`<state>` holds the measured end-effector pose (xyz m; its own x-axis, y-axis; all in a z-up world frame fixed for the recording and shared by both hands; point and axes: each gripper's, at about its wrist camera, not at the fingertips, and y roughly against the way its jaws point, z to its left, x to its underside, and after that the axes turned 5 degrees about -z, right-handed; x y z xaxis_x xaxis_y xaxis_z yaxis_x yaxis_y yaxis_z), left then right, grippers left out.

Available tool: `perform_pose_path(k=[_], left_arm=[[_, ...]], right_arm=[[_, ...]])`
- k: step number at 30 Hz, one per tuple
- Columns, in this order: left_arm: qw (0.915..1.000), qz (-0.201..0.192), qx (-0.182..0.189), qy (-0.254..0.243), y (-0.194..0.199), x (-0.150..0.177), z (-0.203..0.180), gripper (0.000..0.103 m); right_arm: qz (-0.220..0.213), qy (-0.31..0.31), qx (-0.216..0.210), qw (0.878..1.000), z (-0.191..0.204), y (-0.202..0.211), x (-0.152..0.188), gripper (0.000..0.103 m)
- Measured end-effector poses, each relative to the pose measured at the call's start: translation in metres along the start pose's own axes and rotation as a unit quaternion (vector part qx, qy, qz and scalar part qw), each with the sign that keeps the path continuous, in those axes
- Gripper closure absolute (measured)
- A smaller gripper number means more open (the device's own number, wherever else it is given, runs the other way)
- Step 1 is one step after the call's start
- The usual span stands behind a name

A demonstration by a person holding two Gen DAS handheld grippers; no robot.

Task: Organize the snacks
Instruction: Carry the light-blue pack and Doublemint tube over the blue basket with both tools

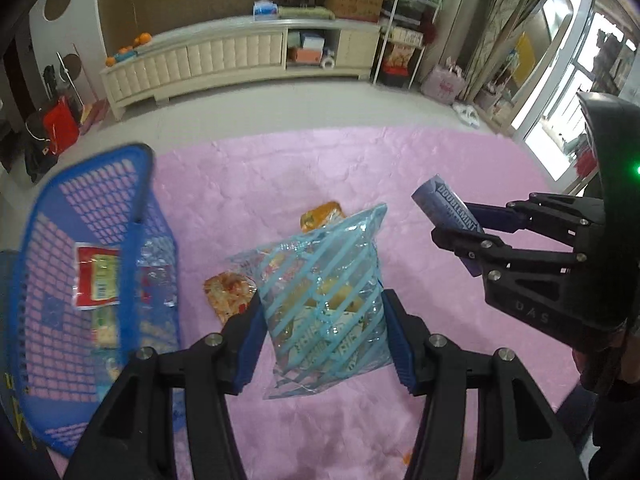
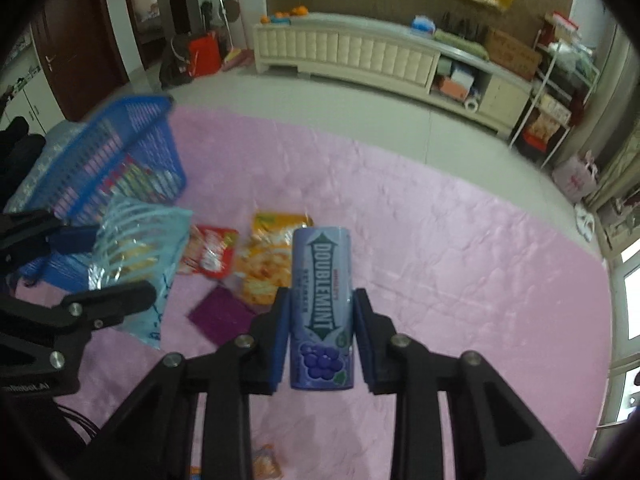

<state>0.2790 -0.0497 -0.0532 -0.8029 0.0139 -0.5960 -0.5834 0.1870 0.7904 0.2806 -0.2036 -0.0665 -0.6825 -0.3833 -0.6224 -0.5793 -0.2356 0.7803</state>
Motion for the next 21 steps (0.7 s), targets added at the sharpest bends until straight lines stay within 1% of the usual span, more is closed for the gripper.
perform_pose_path(k=[4, 8, 13, 17, 21], left_arm=[[0.9995, -0.032, -0.006, -0.002, 0.042, -0.001, 0.009, 0.050], [0.9980, -0.060, -0.018, 0.006, 0.083, 0.002, 0.031, 0.050], [0.9959, -0.078, -0.040, 0.020, 0.113, 0.010, 0.072, 0.050], [0.9936, -0.085, -0.063, 0.038, 0.130, 0.017, 0.111, 0.050], [0.9912, -0.082, -0.086, 0.056, 0.138, 0.030, 0.148, 0.050]], right_arm=[[-0.034, -0.001, -0.002, 0.999, 0.020, 0.044, -0.017, 0.069], [-0.059, 0.013, -0.010, 0.998, 0.052, 0.071, -0.035, 0.068], [-0.072, 0.046, -0.026, 0.996, 0.094, 0.075, -0.051, 0.069], [-0.070, 0.067, -0.053, 0.994, 0.129, 0.067, -0.064, 0.068], [-0.062, 0.095, -0.072, 0.991, 0.168, 0.051, -0.074, 0.069]])
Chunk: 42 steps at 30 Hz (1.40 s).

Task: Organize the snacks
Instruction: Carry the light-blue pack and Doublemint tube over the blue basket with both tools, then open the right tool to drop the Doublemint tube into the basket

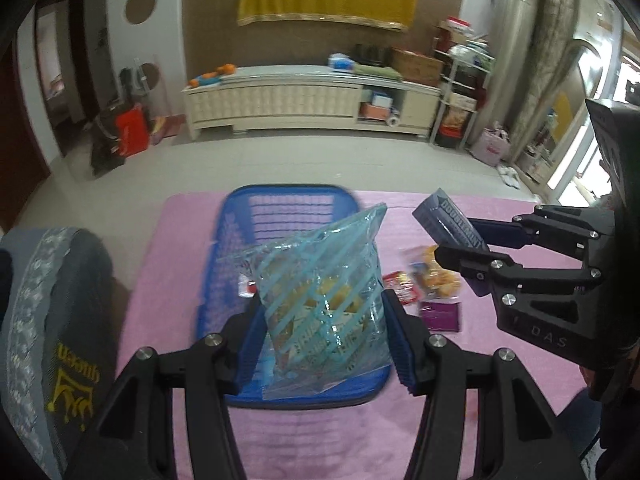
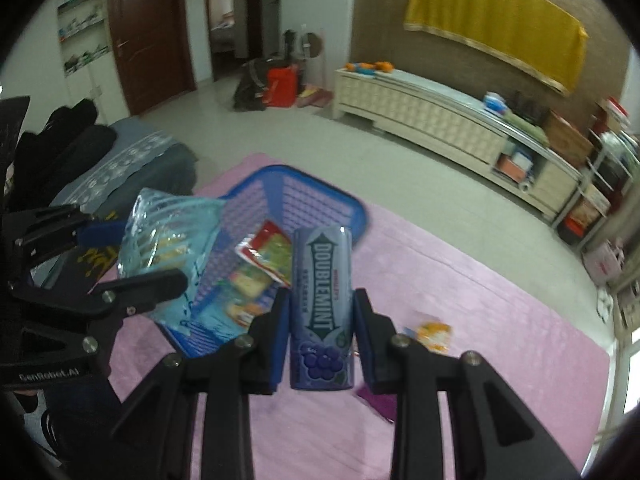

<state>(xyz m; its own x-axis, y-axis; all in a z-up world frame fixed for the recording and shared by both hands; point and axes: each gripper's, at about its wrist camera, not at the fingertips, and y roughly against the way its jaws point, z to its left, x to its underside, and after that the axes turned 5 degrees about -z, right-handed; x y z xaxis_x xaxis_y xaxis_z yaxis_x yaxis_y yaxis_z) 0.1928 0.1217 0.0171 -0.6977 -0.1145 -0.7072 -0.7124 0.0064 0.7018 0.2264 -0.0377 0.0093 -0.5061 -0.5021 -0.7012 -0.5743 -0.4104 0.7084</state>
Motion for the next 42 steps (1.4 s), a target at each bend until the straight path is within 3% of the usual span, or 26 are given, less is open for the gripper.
perform_pose_path(k=[9, 14, 29, 30, 34, 42], left_arm=[[0.9981, 0.011, -0.037, 0.048, -0.001, 0.015, 0.068, 0.050], [0.9967, 0.015, -0.040, 0.069, -0.007, 0.022, 0.095, 0.050], [0.9946, 0.019, -0.035, 0.096, -0.015, 0.038, 0.123, 0.050], [0.9945, 0.021, -0.037, 0.096, -0.016, 0.037, 0.122, 0.050], [0.9947, 0.022, -0.038, 0.093, -0.015, 0.035, 0.120, 0.050], [0.9964, 0.023, -0.033, 0.075, -0.014, 0.029, 0.103, 0.050]], right_arm=[[0.041, 0.041, -0.040, 0.998, 0.062, -0.052, -0.014, 0.068], [0.091, 0.070, -0.055, 0.992, 0.088, -0.097, -0.011, 0.068], [0.193, -0.018, -0.099, 0.976, 0.111, -0.166, 0.006, 0.068], [0.195, -0.022, -0.103, 0.975, 0.112, -0.167, 0.007, 0.064], [0.175, -0.024, -0.103, 0.979, 0.109, -0.153, 0.004, 0.033], [0.137, -0.029, -0.076, 0.987, 0.082, -0.110, -0.008, 0.024]])
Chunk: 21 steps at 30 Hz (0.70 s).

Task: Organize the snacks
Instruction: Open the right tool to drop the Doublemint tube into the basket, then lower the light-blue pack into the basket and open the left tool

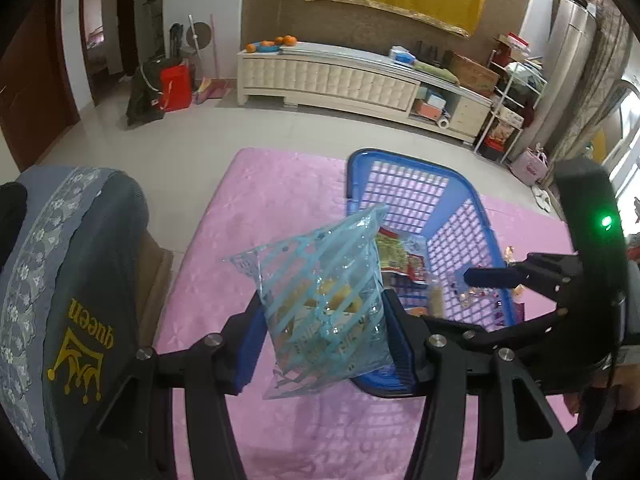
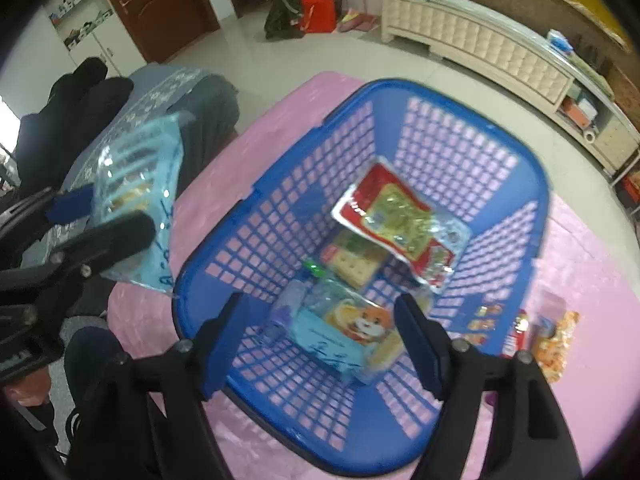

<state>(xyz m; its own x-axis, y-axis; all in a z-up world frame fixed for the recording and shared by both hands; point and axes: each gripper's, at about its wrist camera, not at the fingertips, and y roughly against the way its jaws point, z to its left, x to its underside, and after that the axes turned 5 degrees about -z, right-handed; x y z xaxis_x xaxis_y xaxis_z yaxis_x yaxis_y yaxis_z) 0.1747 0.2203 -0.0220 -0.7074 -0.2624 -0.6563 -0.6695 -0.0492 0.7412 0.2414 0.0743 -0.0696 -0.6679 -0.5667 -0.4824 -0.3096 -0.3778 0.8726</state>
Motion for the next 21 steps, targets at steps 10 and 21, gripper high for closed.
perform_pose_path(k=[10, 21], left_arm=[[0.9989, 0.003, 0.014, -0.045, -0.007, -0.006, -0.041, 0.050], [0.9948, 0.047, 0.032, -0.085, -0.054, 0.001, -0.080, 0.050]], right_arm=[[-0.034, -0.022, 0.035, 0.999, -0.044, 0.044, 0.012, 0.023], [-0.029, -0.052, 0.066, 0.996, -0.083, 0.045, 0.031, 0.021]])
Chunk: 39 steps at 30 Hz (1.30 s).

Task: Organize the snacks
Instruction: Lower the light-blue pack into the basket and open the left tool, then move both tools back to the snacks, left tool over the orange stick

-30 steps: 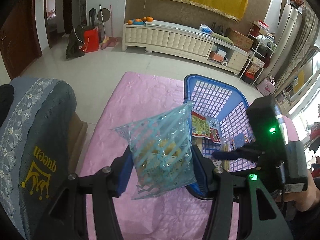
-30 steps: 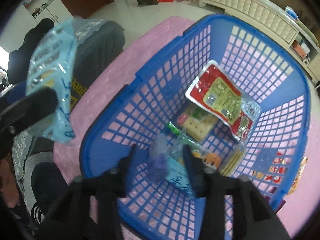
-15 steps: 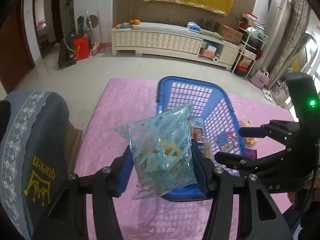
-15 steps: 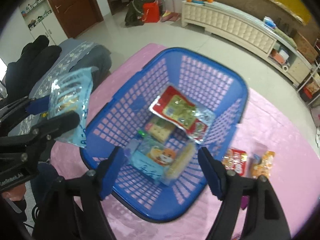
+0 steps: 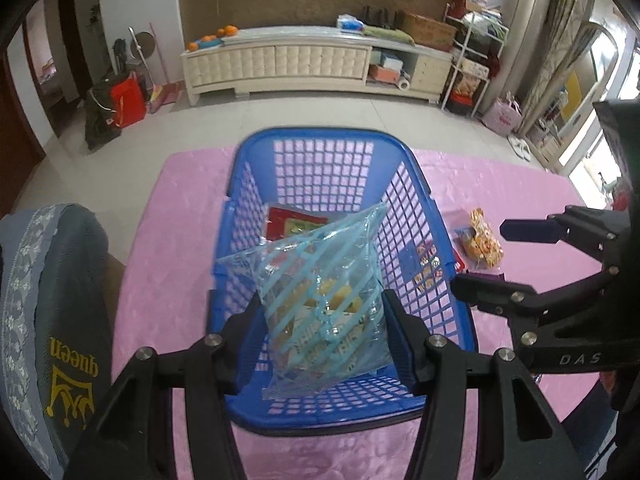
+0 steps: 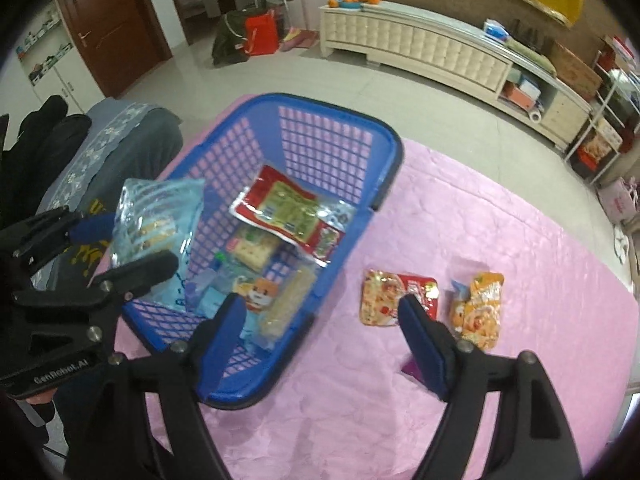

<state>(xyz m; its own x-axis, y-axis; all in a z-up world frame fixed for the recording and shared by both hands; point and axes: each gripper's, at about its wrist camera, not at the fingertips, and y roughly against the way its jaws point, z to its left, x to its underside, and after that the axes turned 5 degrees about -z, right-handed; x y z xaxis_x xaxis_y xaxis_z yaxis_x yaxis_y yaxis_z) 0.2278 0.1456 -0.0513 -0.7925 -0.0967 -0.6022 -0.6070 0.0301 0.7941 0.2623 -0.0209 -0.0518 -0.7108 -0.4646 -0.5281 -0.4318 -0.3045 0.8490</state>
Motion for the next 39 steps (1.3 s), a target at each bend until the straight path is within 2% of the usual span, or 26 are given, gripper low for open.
perform_pose_path(k=[9, 14, 18, 20, 22, 26, 32, 39], left_arm=[[0.9992, 0.035, 0.013, -0.013, -0.039, 0.003, -0.008, 0.050], [0.9981, 0.055, 0.018, -0.021, -0.047, 0.006, -0.011, 0.049], [0.9980, 0.054, 0.014, -0.032, -0.042, 0.011, -0.015, 0.048], [0.9974, 0.053, 0.008, -0.048, -0.038, 0.014, -0.019, 0.040], [0.9977, 0.043, 0.008, -0.052, -0.031, 0.015, -0.022, 0.031], [0.9985, 0.031, 0.018, -0.041, -0.014, 0.009, -0.024, 0.031], [0.9990, -0.014, 0.021, -0.036, 0.026, 0.001, -0.033, 0.028], [0.9970, -0.044, 0.018, -0.062, 0.062, -0.001, -0.061, 0.025]], right_arm=[[0.012, -0.022, -0.001, 1.000, -0.018, -0.021, 0.009, 0.021], [0.005, -0.021, 0.008, 1.000, -0.016, -0.021, 0.008, 0.021], [-0.002, -0.018, 0.011, 1.000, -0.014, -0.018, 0.008, 0.021], [-0.003, -0.025, 0.007, 1.000, -0.013, -0.015, 0.009, 0.021], [-0.005, -0.032, 0.001, 0.999, -0.013, -0.011, 0.009, 0.021], [-0.019, -0.031, 0.008, 0.999, -0.013, 0.006, 0.009, 0.021], [-0.047, -0.039, 0.016, 0.998, -0.021, 0.038, 0.014, 0.021], [-0.070, -0.045, 0.025, 0.996, -0.035, 0.077, 0.032, 0.021]])
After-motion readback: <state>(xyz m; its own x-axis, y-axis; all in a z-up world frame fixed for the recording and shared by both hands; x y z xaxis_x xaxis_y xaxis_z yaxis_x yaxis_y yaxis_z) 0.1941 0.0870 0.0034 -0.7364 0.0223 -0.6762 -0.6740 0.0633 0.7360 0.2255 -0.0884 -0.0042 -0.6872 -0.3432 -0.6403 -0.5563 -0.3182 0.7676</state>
